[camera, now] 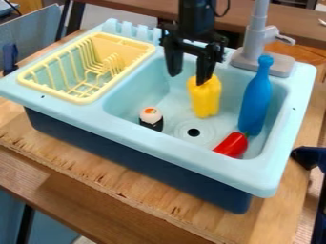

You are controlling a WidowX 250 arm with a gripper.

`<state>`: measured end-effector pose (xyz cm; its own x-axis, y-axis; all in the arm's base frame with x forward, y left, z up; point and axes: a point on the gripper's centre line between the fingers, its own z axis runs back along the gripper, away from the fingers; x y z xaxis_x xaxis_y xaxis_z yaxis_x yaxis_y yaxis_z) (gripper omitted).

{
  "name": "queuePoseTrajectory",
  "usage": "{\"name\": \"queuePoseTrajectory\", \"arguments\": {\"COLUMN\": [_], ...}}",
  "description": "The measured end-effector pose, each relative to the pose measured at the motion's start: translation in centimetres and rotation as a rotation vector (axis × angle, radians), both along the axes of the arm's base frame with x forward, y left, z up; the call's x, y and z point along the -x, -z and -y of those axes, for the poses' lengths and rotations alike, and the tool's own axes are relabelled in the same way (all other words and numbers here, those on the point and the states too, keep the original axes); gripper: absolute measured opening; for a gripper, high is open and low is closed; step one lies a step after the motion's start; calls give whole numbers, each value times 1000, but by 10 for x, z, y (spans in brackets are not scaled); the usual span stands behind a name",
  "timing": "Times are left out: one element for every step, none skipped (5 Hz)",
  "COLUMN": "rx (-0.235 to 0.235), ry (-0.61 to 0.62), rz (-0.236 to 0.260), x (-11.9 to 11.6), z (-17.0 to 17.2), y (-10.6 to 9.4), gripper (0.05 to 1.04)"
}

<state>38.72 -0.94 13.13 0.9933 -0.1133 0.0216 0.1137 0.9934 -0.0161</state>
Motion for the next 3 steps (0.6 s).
{"name": "queuePoseTrajectory", "arguments": {"rx": [70,121,118], "ry": [-13,-18,-7], "rz": [-4,64,73], "x": [7,13,21], "z": [-4,-9,-14], "y": [-14,-43,-56], "gripper": [1003,999,999]}}
